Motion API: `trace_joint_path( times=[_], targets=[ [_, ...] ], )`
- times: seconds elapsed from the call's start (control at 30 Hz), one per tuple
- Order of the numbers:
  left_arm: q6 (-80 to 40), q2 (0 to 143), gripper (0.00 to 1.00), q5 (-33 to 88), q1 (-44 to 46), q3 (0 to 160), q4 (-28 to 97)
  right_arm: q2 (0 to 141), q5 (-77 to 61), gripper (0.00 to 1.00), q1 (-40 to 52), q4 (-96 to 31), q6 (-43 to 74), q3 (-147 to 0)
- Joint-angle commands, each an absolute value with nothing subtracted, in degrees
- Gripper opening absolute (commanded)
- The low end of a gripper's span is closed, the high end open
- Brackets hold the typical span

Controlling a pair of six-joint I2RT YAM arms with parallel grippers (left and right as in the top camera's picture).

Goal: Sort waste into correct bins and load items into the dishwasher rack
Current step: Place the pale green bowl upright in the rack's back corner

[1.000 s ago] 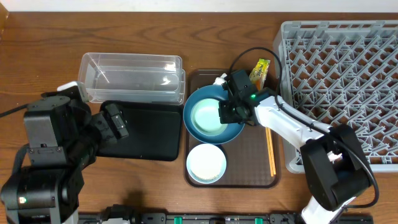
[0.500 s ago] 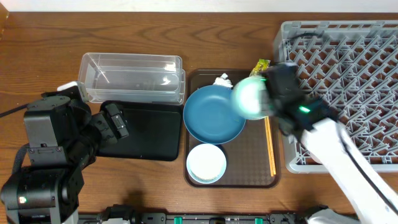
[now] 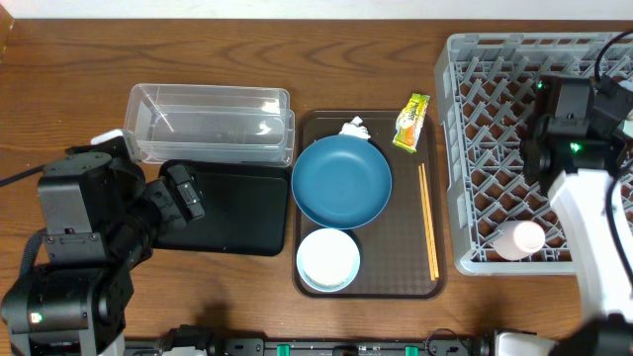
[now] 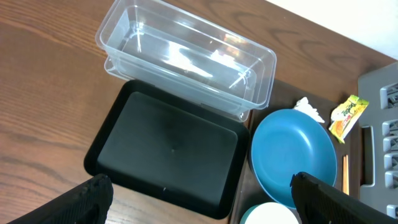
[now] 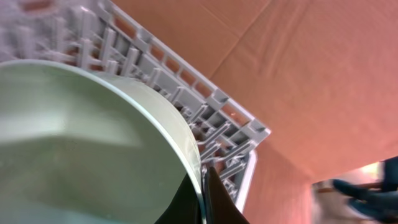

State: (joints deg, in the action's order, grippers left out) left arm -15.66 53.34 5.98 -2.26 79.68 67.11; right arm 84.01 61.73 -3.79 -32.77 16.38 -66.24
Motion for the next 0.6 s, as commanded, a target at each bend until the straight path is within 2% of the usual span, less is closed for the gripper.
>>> trace_joint_path(
  times=[0.0,0.33,0.57],
  targets=[
    [-15.7,53.2,0.94,5.3,-2.5,80.1,67.3,89.3,66.9,0.01,-5.1,-28.1,4.4,-66.7],
    [-15.7,53.2,0.94,5.3,-2.5,80.1,67.3,100.8,71.9,0.01,-2.3,-10.0,-16.1,-66.7],
    [-15.7,53.2,0.94,5.3,-2.5,80.1,67.3,104.8,71.8,0.01,2.9,-8.9,-17.4,-66.7]
  ],
)
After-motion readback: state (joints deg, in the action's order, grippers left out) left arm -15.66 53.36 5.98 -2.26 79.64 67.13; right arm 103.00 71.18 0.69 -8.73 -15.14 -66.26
